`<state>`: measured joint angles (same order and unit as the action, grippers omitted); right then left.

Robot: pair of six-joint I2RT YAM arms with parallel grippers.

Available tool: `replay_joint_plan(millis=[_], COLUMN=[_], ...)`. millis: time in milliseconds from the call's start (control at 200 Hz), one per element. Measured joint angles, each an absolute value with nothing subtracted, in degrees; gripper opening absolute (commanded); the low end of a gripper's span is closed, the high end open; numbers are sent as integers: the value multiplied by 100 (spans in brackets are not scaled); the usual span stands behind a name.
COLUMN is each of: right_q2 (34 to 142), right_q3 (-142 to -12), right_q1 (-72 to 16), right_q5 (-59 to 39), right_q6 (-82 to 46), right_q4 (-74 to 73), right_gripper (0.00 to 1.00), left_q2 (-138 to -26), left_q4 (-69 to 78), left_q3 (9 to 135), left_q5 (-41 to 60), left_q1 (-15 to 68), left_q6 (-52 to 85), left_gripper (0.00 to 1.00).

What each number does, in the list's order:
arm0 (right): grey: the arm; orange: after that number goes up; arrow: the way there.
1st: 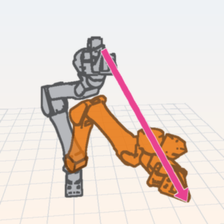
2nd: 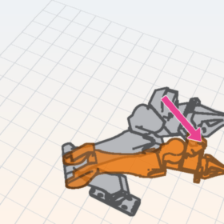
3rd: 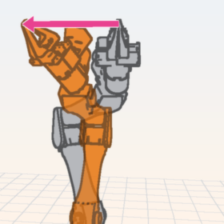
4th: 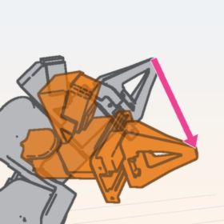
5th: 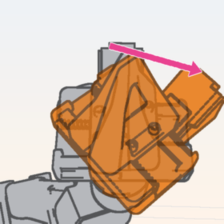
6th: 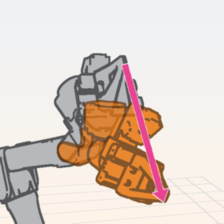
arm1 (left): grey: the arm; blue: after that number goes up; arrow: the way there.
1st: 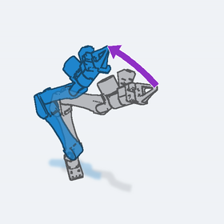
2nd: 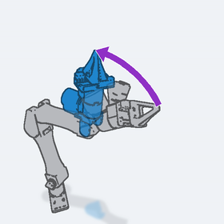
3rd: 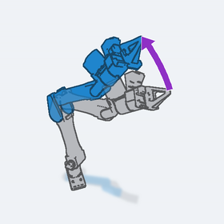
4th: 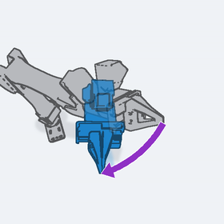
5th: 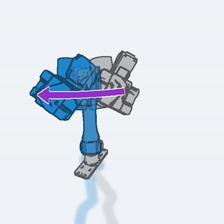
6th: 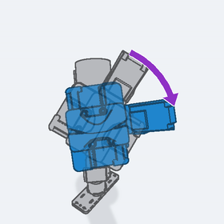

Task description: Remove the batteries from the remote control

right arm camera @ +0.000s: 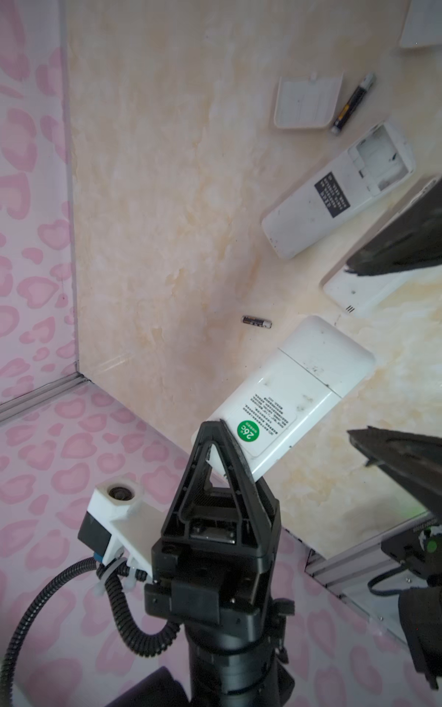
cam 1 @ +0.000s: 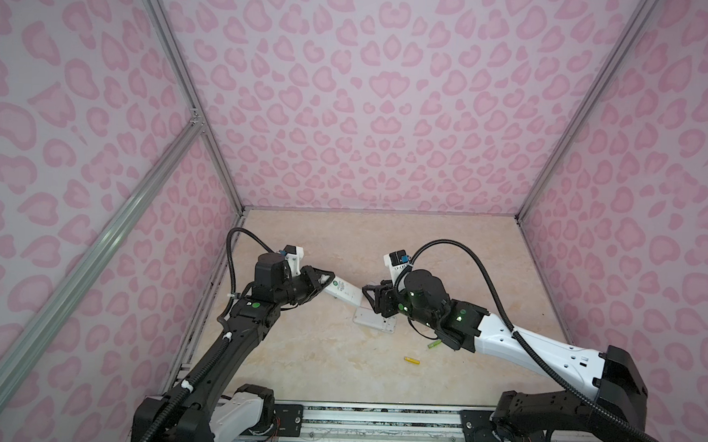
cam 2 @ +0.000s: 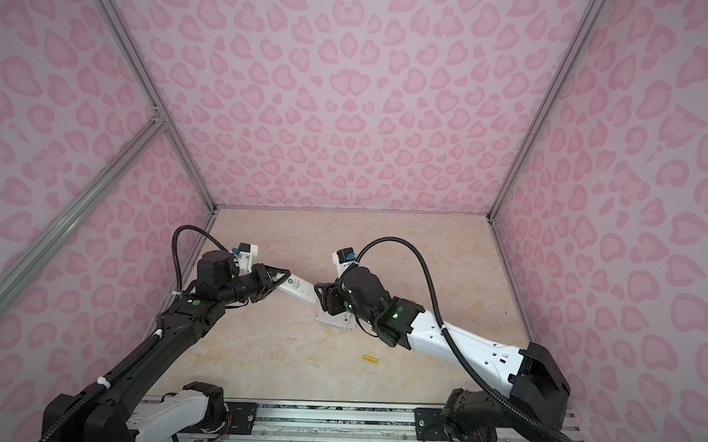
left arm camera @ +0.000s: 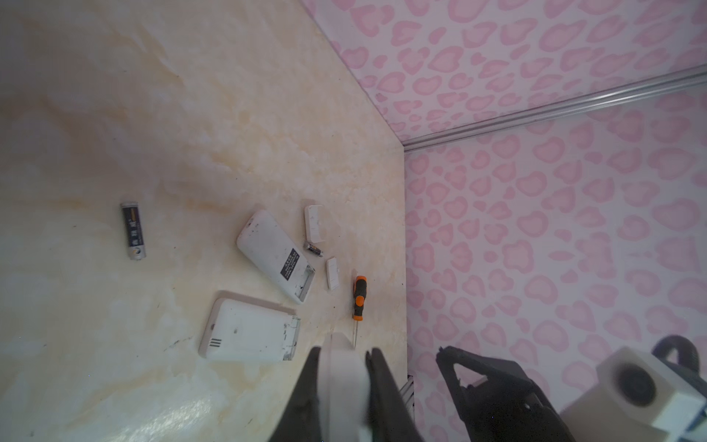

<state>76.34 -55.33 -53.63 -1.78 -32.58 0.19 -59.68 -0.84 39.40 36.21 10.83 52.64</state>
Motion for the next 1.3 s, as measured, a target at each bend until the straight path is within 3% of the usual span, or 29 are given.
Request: replay_joint_plan(millis=[385,895,950,1065,1300], right_q2=[7489,7811,7822,7839,7839], right_q3=[-4781,-4823,-4823,-4821,-4713], right_q1=[-5124,-4849,-4836,-4827,-4831], right_q5=[-928,-1446,-1466,-1529,-1726], right_q6=[-4466,-4910,-4941,-4980,-5164], right_q4=[-1299,-1868,-1914,-1964,-2038], right_gripper=[59,36,37,48,45], left_q2=[-5439,-5306,-5293,-5266,-5264], left_q4=[1361,1629,1632,1621,1608], left_q3=[3548,3420,3420,3420,3422], left_q5=[3946,3896,3872,3857,3854], left_q1=[1208,1352,1350,1352,1363], left_q6=[5800,5990,5983,5931,5870], left_gripper=[4,4,4,4,4])
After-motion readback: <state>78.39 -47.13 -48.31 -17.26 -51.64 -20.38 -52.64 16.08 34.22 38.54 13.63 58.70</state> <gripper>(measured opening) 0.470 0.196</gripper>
